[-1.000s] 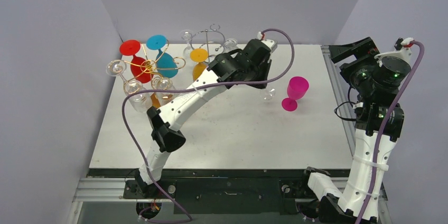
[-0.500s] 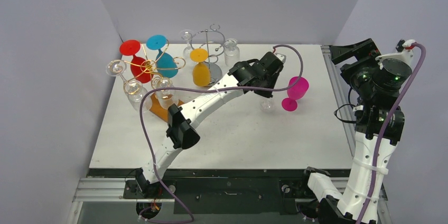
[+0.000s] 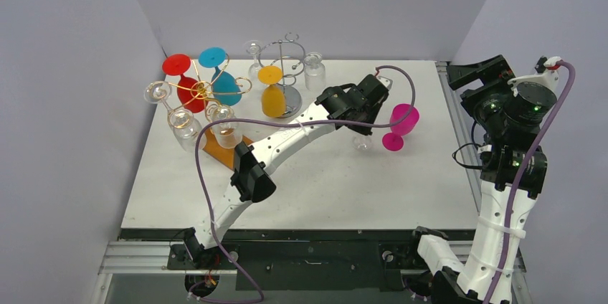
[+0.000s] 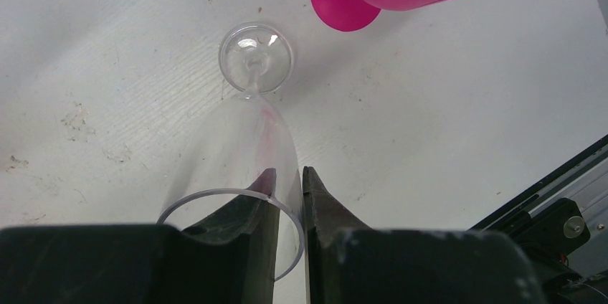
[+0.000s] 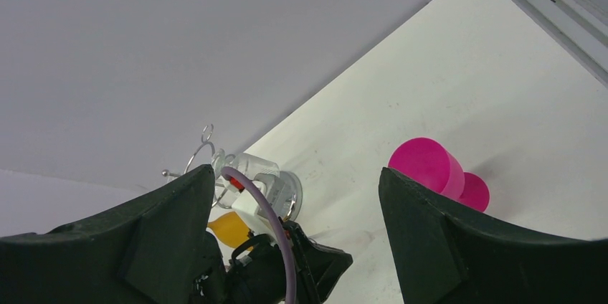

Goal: Take the wine glass off the wine glass rack
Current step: Place the wine glass at the center of the board.

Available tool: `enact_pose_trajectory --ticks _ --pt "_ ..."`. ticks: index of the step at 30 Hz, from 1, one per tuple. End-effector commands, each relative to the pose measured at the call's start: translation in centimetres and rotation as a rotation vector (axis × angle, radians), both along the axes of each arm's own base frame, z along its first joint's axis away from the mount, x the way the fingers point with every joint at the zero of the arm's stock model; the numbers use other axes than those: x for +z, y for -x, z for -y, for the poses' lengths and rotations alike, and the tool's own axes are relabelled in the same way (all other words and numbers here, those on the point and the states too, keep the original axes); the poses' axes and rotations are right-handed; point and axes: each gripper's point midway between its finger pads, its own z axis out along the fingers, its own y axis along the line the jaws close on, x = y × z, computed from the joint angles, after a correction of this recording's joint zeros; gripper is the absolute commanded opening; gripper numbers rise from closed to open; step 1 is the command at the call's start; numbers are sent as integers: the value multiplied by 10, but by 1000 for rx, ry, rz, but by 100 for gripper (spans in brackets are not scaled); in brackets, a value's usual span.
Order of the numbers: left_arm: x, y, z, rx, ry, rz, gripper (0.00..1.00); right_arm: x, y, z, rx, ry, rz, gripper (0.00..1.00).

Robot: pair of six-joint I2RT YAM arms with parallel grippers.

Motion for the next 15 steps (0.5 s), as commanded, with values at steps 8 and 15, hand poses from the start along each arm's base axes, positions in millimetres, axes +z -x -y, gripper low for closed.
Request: enact_pose_trajectory --ticks 8,15 --pt "27 -10 15 -14 79 81 25 8 1 1 -5 19 36 80" --pt "38 -10 17 -21 103 97 40 10 0 1 -3 19 37 80"
